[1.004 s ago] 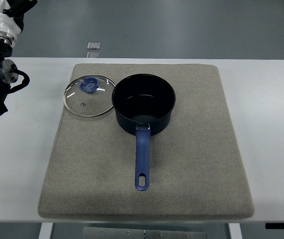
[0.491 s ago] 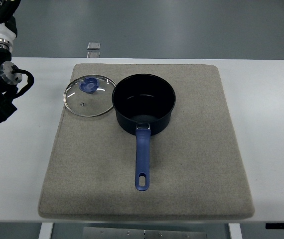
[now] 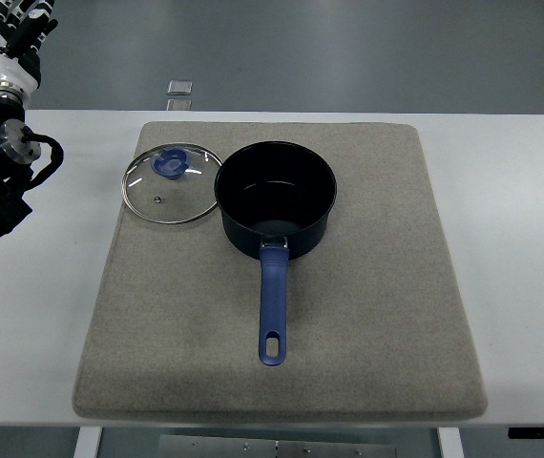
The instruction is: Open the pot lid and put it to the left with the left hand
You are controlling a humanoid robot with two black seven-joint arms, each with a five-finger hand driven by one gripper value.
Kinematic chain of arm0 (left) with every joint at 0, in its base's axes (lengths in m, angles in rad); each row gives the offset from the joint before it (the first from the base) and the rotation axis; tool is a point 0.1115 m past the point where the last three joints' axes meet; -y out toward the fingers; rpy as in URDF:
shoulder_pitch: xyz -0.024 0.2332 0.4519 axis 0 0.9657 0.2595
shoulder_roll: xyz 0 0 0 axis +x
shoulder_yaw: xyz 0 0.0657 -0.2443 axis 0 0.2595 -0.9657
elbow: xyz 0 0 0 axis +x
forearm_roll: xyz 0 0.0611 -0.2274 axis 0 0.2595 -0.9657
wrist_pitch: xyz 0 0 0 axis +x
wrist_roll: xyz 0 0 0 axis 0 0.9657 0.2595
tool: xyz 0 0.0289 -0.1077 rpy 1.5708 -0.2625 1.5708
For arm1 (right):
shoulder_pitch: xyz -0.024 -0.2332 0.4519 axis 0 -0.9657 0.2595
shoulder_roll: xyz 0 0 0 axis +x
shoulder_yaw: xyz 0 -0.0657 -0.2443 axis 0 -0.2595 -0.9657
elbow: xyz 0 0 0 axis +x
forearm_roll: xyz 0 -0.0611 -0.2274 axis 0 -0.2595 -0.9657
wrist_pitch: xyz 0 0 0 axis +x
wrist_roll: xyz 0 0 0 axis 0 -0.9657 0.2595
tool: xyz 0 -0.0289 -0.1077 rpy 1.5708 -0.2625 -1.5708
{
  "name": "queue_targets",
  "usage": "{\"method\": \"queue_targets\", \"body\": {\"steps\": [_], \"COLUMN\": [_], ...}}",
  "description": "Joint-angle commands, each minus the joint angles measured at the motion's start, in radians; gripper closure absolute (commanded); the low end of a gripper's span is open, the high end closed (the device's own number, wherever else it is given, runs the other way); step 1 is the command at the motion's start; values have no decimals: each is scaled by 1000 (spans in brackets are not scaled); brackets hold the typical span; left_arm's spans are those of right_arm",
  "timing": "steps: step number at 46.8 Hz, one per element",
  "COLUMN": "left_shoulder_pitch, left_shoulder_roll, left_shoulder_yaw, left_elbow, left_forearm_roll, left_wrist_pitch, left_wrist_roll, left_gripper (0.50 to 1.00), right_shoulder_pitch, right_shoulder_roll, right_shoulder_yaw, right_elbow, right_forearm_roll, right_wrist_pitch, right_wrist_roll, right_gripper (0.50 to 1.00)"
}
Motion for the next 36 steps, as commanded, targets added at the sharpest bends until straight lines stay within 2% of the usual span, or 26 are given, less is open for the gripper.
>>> {"method": "queue_targets", "body": {"steps": [1,8,18,36], "left_shoulder_pitch": [0,-2,-22,-19], "left_shoulder_roll": [-2,0,7,11], "left_shoulder_yaw": [-5,-5,-3,-5], "left_elbow": [3,4,6,4], "left_forearm_roll": [-3,2,4,8], "left_wrist_pitch": [-5,-5,8,13], "left_wrist_roll": [-1,-4,-4,-4], "left_gripper": [699,694,660,652], "right_shoulder_pitch": [0,0,0,1], "right_shoulder_roll": [0,0,0,0], "right_shoulder_yaw": [0,0,0,9], "right_elbow": [-1,0,0,12], "right_forearm_roll": [0,0,0,-3], "right_wrist_pitch": [0,0,0,9], "right_wrist_roll": [1,-1,1,-4], "right_gripper": [583,583,583,583]}}
